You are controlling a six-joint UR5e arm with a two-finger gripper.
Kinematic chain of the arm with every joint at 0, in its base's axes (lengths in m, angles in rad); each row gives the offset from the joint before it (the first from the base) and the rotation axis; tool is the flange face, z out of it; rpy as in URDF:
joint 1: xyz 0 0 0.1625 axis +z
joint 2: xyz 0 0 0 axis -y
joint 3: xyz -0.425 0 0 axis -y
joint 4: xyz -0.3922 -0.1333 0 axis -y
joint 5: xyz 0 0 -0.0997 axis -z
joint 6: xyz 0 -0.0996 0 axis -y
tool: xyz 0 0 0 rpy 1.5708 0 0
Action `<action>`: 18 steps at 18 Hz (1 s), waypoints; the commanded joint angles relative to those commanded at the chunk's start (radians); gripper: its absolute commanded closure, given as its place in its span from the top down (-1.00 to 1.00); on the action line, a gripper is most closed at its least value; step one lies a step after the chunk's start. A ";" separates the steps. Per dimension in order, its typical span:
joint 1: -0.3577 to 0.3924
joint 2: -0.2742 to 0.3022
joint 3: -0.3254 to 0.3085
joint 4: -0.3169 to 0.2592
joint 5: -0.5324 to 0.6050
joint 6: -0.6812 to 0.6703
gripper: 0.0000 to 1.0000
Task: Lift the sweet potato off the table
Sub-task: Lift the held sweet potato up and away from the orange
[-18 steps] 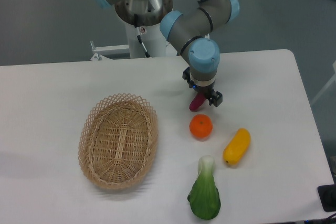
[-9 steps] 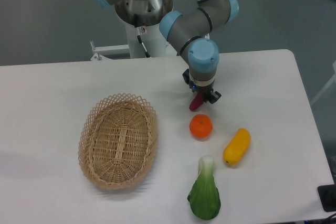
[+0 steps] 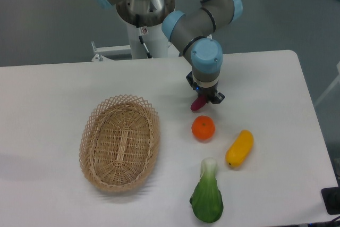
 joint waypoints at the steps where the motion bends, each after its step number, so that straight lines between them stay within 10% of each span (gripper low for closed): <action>1: 0.014 0.018 0.014 -0.003 -0.005 0.000 -0.33; 18: 0.301 0.100 0.319 -0.094 -0.378 -0.038 -0.56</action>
